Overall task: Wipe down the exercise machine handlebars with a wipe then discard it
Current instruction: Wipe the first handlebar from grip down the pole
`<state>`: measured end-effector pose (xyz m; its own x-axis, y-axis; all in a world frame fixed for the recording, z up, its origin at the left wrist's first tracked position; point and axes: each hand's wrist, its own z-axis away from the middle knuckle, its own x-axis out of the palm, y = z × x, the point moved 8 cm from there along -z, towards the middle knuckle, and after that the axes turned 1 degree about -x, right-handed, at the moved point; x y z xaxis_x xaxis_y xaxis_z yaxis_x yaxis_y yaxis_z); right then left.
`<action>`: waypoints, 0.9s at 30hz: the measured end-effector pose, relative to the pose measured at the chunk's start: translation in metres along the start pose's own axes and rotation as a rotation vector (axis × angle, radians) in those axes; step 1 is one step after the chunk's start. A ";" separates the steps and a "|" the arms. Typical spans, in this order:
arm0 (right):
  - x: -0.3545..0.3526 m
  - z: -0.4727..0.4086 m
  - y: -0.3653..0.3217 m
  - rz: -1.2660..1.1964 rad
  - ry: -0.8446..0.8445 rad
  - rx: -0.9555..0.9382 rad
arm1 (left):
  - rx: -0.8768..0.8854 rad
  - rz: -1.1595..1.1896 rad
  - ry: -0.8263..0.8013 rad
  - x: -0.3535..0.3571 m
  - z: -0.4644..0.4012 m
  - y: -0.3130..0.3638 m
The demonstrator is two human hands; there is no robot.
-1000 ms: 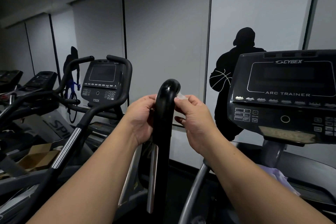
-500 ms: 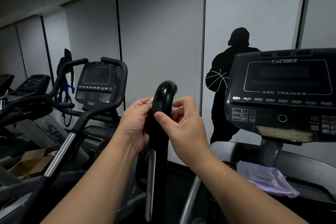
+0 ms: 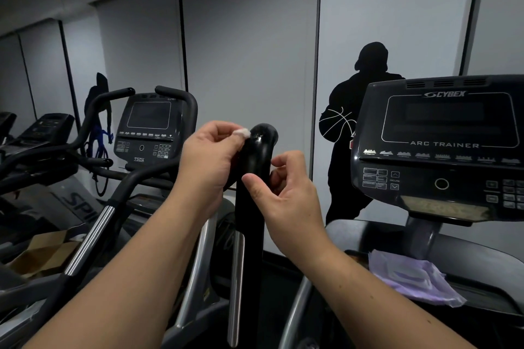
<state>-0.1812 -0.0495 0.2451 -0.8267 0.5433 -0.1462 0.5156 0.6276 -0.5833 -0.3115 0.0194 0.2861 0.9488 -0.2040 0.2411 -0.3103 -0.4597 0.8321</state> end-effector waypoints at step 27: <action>0.009 0.002 0.015 -0.198 -0.015 0.081 | 0.442 -0.669 0.024 0.015 0.034 0.033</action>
<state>-0.1813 -0.0359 0.2335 -0.9136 0.4051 -0.0342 0.3239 0.6743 -0.6637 -0.3098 -0.0285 0.3004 0.9413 0.2524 -0.2242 0.3351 -0.7789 0.5301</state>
